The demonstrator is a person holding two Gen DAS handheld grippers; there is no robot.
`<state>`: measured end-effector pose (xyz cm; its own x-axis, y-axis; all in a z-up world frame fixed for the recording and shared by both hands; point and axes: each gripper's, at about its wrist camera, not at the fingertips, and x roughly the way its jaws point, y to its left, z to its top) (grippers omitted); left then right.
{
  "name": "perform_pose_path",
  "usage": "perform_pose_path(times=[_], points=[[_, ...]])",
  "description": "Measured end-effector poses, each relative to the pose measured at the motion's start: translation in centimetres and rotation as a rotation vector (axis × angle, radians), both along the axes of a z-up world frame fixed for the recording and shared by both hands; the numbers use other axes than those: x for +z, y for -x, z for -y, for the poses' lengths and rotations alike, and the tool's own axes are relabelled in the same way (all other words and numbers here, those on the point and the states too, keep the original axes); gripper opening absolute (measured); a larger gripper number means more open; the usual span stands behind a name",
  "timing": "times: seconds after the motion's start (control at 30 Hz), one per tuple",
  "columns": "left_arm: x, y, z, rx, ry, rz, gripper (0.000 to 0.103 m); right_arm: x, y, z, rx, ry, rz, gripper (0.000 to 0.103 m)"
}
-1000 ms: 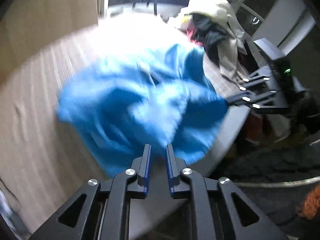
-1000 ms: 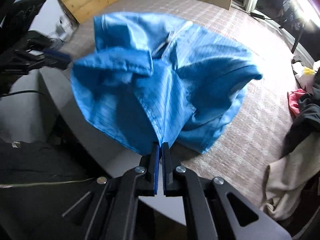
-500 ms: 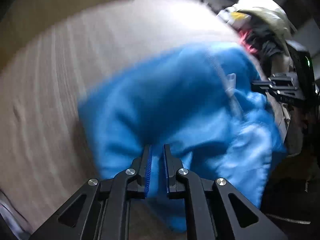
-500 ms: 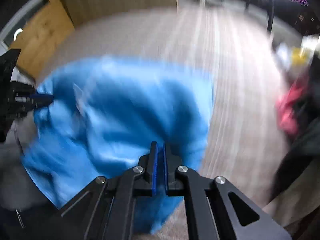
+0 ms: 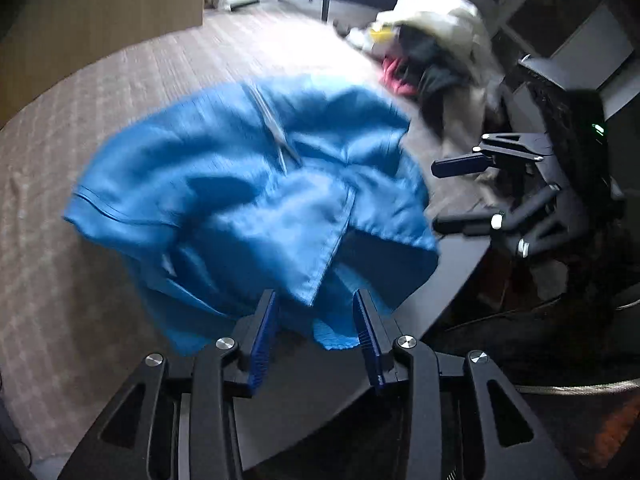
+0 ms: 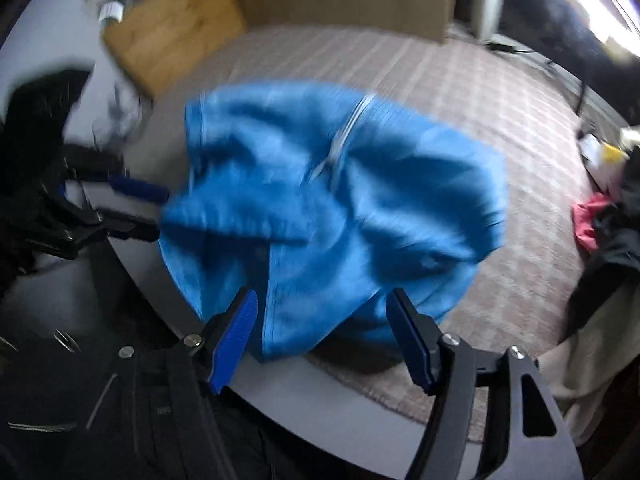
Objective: Fold clothes
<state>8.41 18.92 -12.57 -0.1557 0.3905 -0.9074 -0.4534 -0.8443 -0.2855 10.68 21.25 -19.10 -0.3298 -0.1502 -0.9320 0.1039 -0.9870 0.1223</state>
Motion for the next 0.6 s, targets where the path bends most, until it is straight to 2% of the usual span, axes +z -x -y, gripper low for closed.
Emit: perform_pose_path(times=[0.07,0.1,0.13,0.17,0.2,0.23,0.3,0.37,0.43,0.53,0.6], points=[[-1.3,0.5,0.3,0.039,0.021,0.04,0.027,-1.5,-0.5,0.4,0.011,-0.042,0.045,0.066],[-1.8,0.8,0.5,0.059,0.009,0.06,0.009,-2.1,-0.5,0.5,0.004,-0.06,0.059,0.066],[-2.2,1.0,0.8,0.076,0.0,0.074,0.002,-2.5,-0.5,0.4,-0.008,-0.074,0.068,0.065],[-2.2,1.2,1.2,0.089,-0.009,0.078,0.002,-2.7,-0.5,0.2,-0.021,-0.078,0.075,0.051],[-1.9,1.2,1.6,0.096,-0.024,0.08,0.001,-2.9,-0.4,-0.2,-0.031,-0.065,0.089,0.016],[-1.4,1.1,1.8,0.1,-0.045,0.081,0.0,-3.0,-0.3,-0.7,-0.039,-0.045,0.109,0.001],[0.6,0.6,2.3,0.103,-0.1,0.083,0.0,-2.1,-0.5,-1.5,-0.037,-0.026,0.106,0.003],[2.8,-0.1,2.3,0.084,-0.116,0.06,0.0,-0.5,-1.0,-1.8,-0.021,-0.024,0.081,0.003],[3.7,-1.0,2.3,0.071,-0.133,0.066,0.0,1.4,-1.6,-2.1,-0.007,0.001,0.058,0.003],[1.5,-1.6,2.4,0.065,-0.106,0.094,0.0,2.2,-2.4,-2.5,-0.012,0.018,0.047,0.003],[-2.0,-1.5,3.0,0.097,-0.088,0.148,0.0,0.2,-2.4,-2.2,-0.017,0.019,0.073,0.003]])
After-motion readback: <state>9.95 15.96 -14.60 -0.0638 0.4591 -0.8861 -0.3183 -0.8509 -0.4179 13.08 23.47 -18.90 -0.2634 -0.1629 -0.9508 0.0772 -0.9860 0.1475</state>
